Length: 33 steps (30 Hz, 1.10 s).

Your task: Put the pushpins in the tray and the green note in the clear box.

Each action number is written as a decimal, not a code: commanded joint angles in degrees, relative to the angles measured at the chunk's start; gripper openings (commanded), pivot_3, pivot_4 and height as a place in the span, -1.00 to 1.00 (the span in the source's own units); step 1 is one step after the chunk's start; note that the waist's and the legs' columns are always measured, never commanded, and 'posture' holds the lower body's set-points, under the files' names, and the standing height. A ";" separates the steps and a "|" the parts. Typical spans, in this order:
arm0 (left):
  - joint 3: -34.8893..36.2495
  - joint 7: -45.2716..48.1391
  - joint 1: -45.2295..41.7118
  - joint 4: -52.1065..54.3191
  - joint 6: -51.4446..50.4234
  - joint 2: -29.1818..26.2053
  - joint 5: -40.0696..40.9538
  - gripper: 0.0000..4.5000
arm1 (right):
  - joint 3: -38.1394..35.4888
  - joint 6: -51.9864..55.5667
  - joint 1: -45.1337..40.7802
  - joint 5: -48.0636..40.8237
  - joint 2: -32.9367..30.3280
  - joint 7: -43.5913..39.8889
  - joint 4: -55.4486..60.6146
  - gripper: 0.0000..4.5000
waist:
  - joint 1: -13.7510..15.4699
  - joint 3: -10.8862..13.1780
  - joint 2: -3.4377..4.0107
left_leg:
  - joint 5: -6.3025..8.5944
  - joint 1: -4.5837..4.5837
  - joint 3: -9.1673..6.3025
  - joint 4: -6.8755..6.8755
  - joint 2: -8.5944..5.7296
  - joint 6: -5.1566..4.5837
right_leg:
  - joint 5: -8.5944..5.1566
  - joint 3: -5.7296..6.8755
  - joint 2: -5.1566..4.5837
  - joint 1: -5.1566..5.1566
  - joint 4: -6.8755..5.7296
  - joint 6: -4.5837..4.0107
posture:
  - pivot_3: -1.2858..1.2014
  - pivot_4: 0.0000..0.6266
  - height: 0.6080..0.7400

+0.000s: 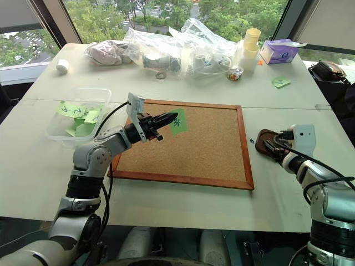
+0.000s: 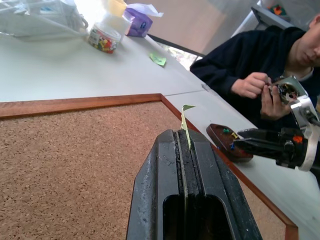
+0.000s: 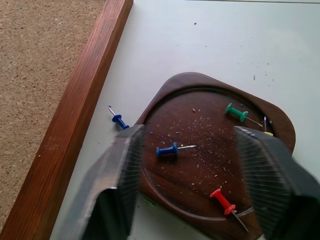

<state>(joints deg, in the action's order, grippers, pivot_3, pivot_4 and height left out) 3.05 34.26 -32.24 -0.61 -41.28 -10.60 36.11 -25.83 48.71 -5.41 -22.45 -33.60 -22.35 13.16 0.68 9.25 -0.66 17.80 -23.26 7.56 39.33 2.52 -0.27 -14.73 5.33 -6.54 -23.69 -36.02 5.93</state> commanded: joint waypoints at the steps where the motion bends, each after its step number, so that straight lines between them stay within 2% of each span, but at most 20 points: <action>1: 2.31 -0.80 -1.43 1.52 -0.37 0.18 2.17 -1.00 | -1.68 -1.01 0.01 -1.15 -1.41 -0.58 3.84 0.97 | 0.00 0.00 0.00 | 0.00 0.01 -0.01 0.00 0.00 0.00 | 0.00 0.00 0.00 0.00 0.00 0.00 | 0.03 -0.52 1.00; 5: 2.95 -1.32 -1.64 1.65 -0.61 -0.18 2.55 -1.00 | -2.11 -0.69 -0.80 -2.47 -2.29 -1.36 6.14 0.97 | 0.00 0.00 0.00 | 0.00 0.02 0.00 0.00 0.00 0.00 | 0.00 0.00 0.00 0.01 -0.01 0.00 | 0.03 -0.52 1.00; 8: 3.77 -3.32 -2.17 3.13 1.49 -1.49 0.65 -1.00 | -0.14 1.04 -3.12 -7.93 -2.58 -5.01 11.05 0.97 | -0.19 0.00 0.00 | 0.00 0.02 -0.01 0.00 0.01 0.00 | 0.00 0.00 0.01 0.00 -0.01 0.00 | 0.03 -0.52 1.00; 12: 7.49 -10.79 -3.65 5.20 6.44 -1.78 -2.42 -1.00 | 4.21 3.25 -6.04 -13.93 -3.24 -10.07 15.35 0.97 | -0.11 0.00 -0.01 | -0.01 0.04 -0.10 0.00 0.09 0.02 | 0.00 -0.01 0.08 0.01 -0.01 -0.01 | 0.03 -0.52 1.00; 16: 13.71 -20.31 -5.35 6.17 9.47 -5.15 -6.35 -1.00 | 10.47 4.30 -11.43 -16.93 -4.51 -14.84 14.47 0.97 | -0.03 0.00 -0.01 | -0.01 0.05 -0.14 0.01 0.07 0.01 | 0.01 -0.01 0.05 0.05 0.00 -0.01 | 0.03 -0.52 1.00; 22: 25.09 -27.53 -2.69 5.99 8.69 -11.16 -5.11 -1.00 | 17.05 1.28 -16.48 -14.97 -4.57 -18.19 10.00 0.97 | -0.07 0.02 -0.03 | 0.00 0.04 -0.16 0.01 0.09 -0.01 | 0.01 0.00 0.05 0.04 -0.01 -0.02 | 0.03 -0.52 1.00; 26: 28.89 -26.74 1.50 4.08 8.18 -14.34 -4.13 -1.00 | 19.76 -0.80 -17.33 -13.66 -5.14 -20.49 8.07 0.97 | 0.03 0.02 -0.03 | 0.00 0.03 -0.13 0.01 0.11 -0.01 | 0.01 0.01 0.05 0.03 -0.03 -0.01 | 0.03 -0.52 1.00; 31: 27.74 -20.17 6.85 1.25 7.51 -17.42 -3.45 -1.00 | 21.20 -2.08 -19.01 -12.35 -5.06 -21.80 5.34 0.97 | 0.04 0.03 -0.06 | 0.01 -0.02 -0.07 0.16 0.10 -0.01 | 0.01 0.05 0.03 0.07 -0.05 -0.01 | 0.03 -0.52 1.00; 33: 27.06 -18.26 7.46 -1.11 7.56 -17.92 -3.56 -0.69 | 21.58 -2.40 -19.20 -11.84 -4.91 -21.93 4.76 1.00 | 0.06 0.03 -0.06 | 0.01 -0.01 -0.07 0.20 0.10 -0.01 | 0.01 0.06 0.04 0.07 -0.09 -0.01 | 0.03 -0.52 1.00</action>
<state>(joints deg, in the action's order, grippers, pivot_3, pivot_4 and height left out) 30.73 14.03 -24.73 -1.49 -34.44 -27.15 32.03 -4.12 47.42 -23.70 -34.48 -37.79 -43.77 17.55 0.75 9.28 -0.72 17.81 -23.27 7.49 39.55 2.63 -0.28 -14.72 5.41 -6.49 -23.62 -36.11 5.91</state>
